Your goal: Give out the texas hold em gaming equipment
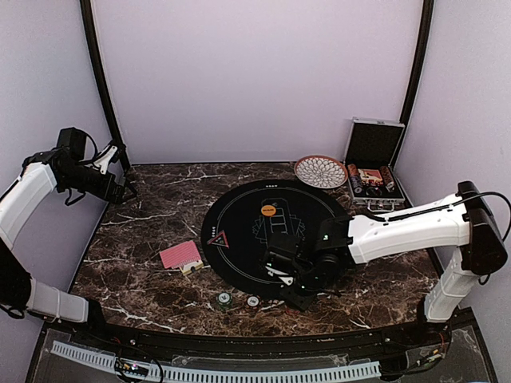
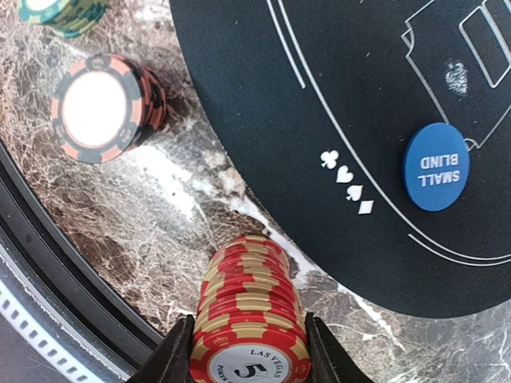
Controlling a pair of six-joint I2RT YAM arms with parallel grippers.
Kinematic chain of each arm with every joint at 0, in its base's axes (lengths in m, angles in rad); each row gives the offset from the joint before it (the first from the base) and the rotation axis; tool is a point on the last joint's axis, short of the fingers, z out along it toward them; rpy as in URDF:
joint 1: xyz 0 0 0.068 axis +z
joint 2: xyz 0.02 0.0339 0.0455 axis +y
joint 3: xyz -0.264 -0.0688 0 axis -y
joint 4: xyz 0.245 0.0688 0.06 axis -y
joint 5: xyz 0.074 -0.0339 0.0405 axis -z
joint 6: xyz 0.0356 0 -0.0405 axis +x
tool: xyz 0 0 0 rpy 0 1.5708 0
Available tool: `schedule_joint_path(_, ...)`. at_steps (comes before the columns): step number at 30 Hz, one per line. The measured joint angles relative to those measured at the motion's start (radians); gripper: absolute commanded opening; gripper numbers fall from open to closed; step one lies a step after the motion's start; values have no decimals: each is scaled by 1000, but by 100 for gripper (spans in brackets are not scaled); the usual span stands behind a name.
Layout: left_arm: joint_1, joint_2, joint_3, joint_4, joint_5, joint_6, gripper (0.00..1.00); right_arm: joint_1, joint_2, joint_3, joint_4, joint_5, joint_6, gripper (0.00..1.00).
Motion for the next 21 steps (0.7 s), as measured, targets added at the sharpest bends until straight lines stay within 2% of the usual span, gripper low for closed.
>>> schedule_joint_path(3,0,0,0,0,0,2,99,0,0,33,-24,17,0,9)
schedule_joint_path(11,0,0,0,0,0,3,99,-38,0,161,-63,53,1,3)
schedule_joint_path(16,0,-1,0,0,1,3,99,-167,21,285,-68,89,2,3)
schedule_joint_path(21,0,-1,0,-1,4,3,99,-339,130,423,-2,113,2,3)
